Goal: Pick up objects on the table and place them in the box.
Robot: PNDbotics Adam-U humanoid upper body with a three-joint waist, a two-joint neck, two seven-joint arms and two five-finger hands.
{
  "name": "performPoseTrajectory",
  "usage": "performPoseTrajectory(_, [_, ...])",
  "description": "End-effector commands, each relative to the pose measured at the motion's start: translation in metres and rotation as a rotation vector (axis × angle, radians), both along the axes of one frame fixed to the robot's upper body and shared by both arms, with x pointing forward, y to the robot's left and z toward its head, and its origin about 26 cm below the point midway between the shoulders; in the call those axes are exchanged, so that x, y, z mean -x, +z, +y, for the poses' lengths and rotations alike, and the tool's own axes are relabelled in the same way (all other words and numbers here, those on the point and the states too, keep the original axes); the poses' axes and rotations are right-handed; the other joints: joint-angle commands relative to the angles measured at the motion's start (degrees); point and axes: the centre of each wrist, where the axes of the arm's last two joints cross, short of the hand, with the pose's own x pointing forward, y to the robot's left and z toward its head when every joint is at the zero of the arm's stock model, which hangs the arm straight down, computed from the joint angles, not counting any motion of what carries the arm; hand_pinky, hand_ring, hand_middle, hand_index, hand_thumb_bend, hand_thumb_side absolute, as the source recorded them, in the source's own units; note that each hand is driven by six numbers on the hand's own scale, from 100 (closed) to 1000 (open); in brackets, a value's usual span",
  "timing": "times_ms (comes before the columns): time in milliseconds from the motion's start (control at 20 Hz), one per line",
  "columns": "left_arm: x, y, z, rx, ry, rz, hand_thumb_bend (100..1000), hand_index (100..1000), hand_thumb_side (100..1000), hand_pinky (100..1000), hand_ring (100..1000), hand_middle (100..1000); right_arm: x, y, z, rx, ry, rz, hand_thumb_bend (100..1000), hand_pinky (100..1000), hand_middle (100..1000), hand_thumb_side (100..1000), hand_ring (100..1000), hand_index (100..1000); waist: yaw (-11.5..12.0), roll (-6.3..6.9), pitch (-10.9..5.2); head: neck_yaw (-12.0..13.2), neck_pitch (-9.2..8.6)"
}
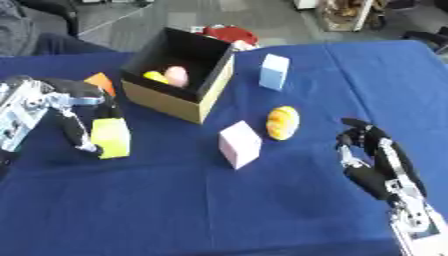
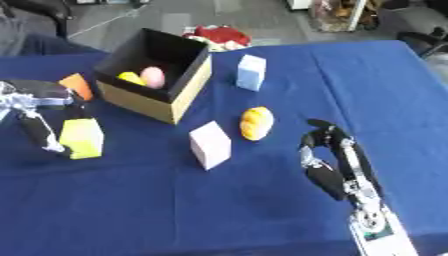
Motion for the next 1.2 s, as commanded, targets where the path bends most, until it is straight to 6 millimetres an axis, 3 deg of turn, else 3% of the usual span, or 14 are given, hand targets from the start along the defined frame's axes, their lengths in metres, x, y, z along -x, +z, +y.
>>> performPoseTrajectory(50, [0.0, 0.01, 0.006, 0.021, 0.019, -0.072, 355, 684, 143, 604, 509, 496, -0.002, 0.005, -0.004, 0.015, -0.002, -0.019, 100, 806, 574, 299, 585, 820, 0.02, 0.43, -1.2, -0.02, 0.25])
performPoseTrajectory(100, [0.0, 0.012, 0.007, 0.038, 0.022, -0.091, 419, 672, 100, 589, 496, 479, -0.002, 0.005, -0.004, 0.015, -0.002, -0.019, 100, 806, 574, 301, 585, 820, 0.03, 0.44, -1.2, -0.03, 0.25])
performPoseTrajectory(250, [0.002, 0.027, 0.005, 0.091, 0.022, -0.158, 393, 645, 100, 552, 467, 447, -0.002, 0.005, -0.004, 0.014, -0.003, -0.018, 100, 806, 574, 301, 585, 820, 0.05, 0.45, -1.24, -0.08, 0.25])
performPoseTrajectory(600, [0.002, 0.111, -0.016, 0.24, 0.029, -0.467, 395, 646, 100, 563, 466, 440, -0.001, 0.004, -0.005, 0.012, -0.003, -0.011, 100, 806, 573, 303, 584, 819, 0.23, 0.33, -1.45, -0.17, 0.25])
performPoseTrajectory(700, [-0.005, 0.124, -0.028, 0.274, 0.044, -0.543, 396, 649, 100, 573, 468, 441, -0.001, 0.003, -0.004, 0.01, 0.002, -0.008, 100, 806, 573, 303, 585, 819, 0.19, 0.21, -1.47, -0.04, 0.25])
performPoseTrajectory(850, [-0.021, 0.122, -0.045, 0.299, 0.075, -0.607, 398, 661, 100, 591, 479, 453, -0.001, 0.003, -0.003, 0.007, 0.006, -0.006, 100, 806, 573, 302, 585, 819, -0.16, -0.06, -1.4, 0.17, 0.25])
performPoseTrajectory(1200, [-0.056, 0.076, -0.075, 0.336, 0.209, -0.652, 402, 667, 100, 603, 484, 454, -0.007, 0.01, 0.006, -0.009, 0.046, -0.029, 100, 807, 572, 304, 584, 819, -2.9, -0.91, 0.65, 1.69, -1.25])
